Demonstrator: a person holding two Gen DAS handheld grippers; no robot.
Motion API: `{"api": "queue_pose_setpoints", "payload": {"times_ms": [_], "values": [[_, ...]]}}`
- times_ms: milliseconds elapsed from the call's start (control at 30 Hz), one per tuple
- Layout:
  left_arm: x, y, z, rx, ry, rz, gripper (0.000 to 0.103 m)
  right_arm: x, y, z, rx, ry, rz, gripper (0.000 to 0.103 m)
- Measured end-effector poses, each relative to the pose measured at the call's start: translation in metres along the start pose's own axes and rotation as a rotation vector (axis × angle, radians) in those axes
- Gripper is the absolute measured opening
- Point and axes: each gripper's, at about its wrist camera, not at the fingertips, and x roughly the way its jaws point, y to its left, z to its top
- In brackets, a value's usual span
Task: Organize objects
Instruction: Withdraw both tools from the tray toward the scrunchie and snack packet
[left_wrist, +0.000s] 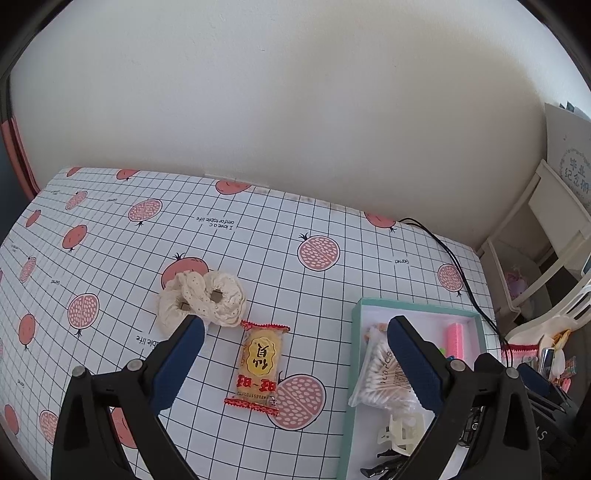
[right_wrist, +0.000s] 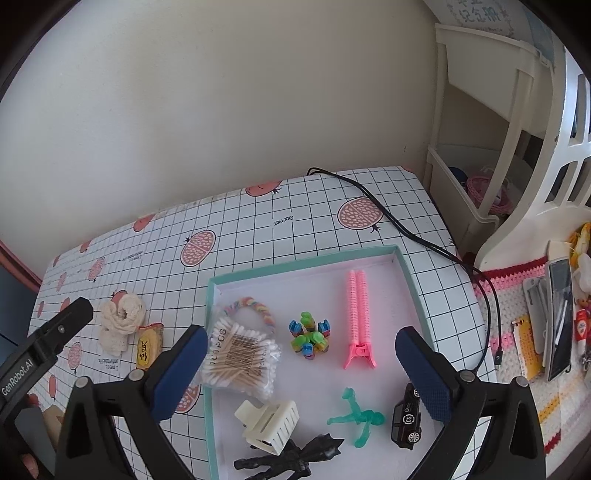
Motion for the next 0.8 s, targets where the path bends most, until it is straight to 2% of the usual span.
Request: {"api": "queue_pose_setpoints", "payload": {"times_ms": [233, 633, 800], "values": [[0.000, 0.029, 0.006, -0.038, 0.005, 0.021, 0.099, 0.004, 0.024, -0.002, -0.007, -0.003, 0.062, 0.103], [0.005, 0.103, 0.009, -0.150, 0.001, 0.085, 0.099, 0.028, 0.100, -0.016, -0.101, 0.035, 0.166, 0.103], [0.019, 0.121, 0.005, -0.164, 0.032, 0.097, 0.099, 0.043, 0.127, -0.026, -0.129, 0.070, 0.183, 0.103]]}}
